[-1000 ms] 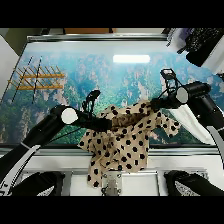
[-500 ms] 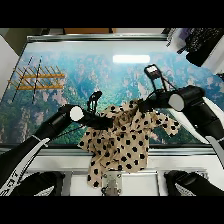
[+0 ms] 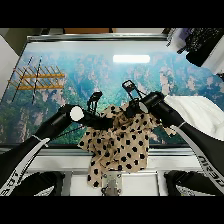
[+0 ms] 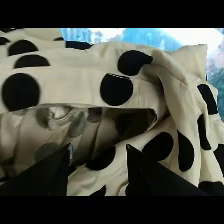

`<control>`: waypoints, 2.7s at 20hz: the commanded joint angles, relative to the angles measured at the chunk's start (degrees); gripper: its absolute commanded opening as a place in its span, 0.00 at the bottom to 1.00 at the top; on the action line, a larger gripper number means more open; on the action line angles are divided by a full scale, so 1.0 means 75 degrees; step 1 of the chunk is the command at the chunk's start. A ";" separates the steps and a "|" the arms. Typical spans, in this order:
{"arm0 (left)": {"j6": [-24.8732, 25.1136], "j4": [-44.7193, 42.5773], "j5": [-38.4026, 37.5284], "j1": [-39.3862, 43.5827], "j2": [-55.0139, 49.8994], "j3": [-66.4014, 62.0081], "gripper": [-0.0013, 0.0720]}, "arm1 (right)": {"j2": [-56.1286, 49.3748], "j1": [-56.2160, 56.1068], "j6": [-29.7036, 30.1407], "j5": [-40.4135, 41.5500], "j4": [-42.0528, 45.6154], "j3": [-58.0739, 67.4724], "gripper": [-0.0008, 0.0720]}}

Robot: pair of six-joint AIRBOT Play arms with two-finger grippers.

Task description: Fold the clothes and pants, and hang the long-sleeved shirts on hangers.

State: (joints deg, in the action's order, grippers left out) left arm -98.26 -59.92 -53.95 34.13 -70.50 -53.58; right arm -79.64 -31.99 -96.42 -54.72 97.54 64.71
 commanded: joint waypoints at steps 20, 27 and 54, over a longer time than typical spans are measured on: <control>-0.0012 0.0000 -0.0192 -0.0006 -0.0006 0.0006 0.03 | -0.1023 0.0627 -0.1154 0.1180 0.1431 0.0015 0.52; -0.0012 0.0000 -0.0175 0.0000 -0.0006 0.0006 0.03 | -0.1026 0.0679 -0.1702 0.1644 0.1241 0.0012 0.05; -0.0122 -0.0128 -0.1040 -0.0265 0.2014 0.0012 0.03 | 0.1877 -0.0411 -0.0522 0.0723 -0.2331 -0.1451 0.70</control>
State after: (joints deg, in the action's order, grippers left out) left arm -99.53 -60.88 -62.28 32.10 -54.19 -53.47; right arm -60.10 -31.64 -100.27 -56.49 79.72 54.92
